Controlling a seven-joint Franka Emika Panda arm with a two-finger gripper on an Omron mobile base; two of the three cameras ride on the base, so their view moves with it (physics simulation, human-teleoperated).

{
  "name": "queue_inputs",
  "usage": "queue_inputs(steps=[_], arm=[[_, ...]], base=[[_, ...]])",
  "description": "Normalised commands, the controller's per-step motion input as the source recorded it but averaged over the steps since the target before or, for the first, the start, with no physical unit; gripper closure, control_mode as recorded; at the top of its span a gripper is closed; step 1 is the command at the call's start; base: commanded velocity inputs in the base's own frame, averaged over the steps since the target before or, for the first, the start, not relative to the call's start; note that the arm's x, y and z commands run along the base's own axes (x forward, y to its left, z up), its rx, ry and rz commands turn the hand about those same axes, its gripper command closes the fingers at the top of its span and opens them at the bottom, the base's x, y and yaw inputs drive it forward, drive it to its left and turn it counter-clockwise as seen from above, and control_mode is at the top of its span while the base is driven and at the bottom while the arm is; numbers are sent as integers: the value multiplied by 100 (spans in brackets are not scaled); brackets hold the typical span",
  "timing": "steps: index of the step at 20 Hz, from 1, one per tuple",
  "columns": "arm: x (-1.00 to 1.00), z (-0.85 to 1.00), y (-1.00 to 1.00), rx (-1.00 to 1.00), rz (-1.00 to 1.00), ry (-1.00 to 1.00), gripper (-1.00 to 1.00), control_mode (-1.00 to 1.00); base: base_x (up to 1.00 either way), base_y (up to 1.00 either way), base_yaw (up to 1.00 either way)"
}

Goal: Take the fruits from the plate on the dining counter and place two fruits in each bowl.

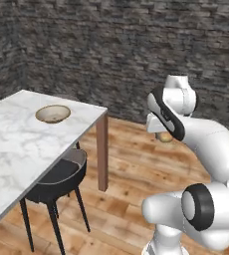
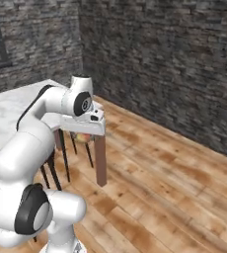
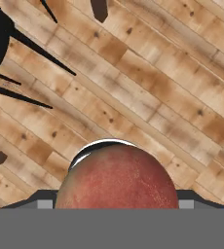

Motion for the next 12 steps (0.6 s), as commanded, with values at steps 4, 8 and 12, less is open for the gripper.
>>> queue_inputs(steps=[4,8,12], arm=[[0,0,0,0,0,0,100,100],[0,0,0,0,0,0,100,100],[0,0,0,0,0,0,100,100]], base=[[75,-71,74],[45,-64,80],[43,-68,77]])
